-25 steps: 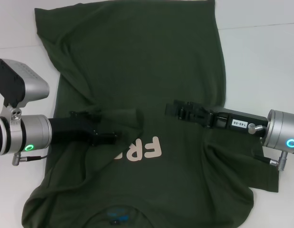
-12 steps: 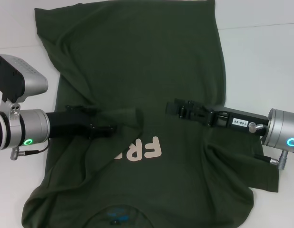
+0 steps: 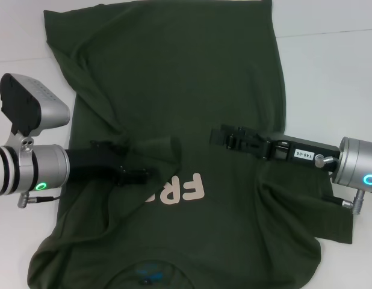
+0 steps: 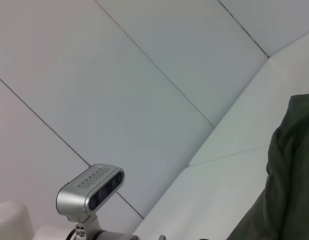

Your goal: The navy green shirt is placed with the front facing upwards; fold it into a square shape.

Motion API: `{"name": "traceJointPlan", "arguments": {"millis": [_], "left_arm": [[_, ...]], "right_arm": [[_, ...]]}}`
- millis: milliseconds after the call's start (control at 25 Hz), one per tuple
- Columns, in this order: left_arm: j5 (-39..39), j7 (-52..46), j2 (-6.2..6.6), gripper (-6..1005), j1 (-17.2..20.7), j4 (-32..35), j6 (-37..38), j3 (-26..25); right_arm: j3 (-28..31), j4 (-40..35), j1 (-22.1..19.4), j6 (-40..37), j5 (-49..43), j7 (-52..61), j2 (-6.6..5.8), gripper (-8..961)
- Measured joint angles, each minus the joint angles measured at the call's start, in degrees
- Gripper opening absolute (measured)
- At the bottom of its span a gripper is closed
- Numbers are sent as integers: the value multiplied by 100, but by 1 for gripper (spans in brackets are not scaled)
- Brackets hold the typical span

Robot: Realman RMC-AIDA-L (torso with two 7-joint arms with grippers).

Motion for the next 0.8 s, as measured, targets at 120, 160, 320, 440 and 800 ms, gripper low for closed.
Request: {"name": "traceJointPlan", "arguments": {"millis": [120,160,320,440,800], "left_arm": [[1,1,-2,859,2,0,57,17],[-1,0,-2,859,3,0,93,20],[-16,1,-2,859,5,28,261,23],[-18,0,-2,859,6,43,353,24],[-29,69,-2,859,17,27,302,25]], "right_arm": [[0,0,-6,-2,0,0,-1,750],[1,0,-8,-4,0,0,-1,750],[13,0,-15,-7,0,0,-1,750],[16,0,-16,-3,0,0,-1,749],[28,0,-17,-2,0,-6,-1,745]]}}
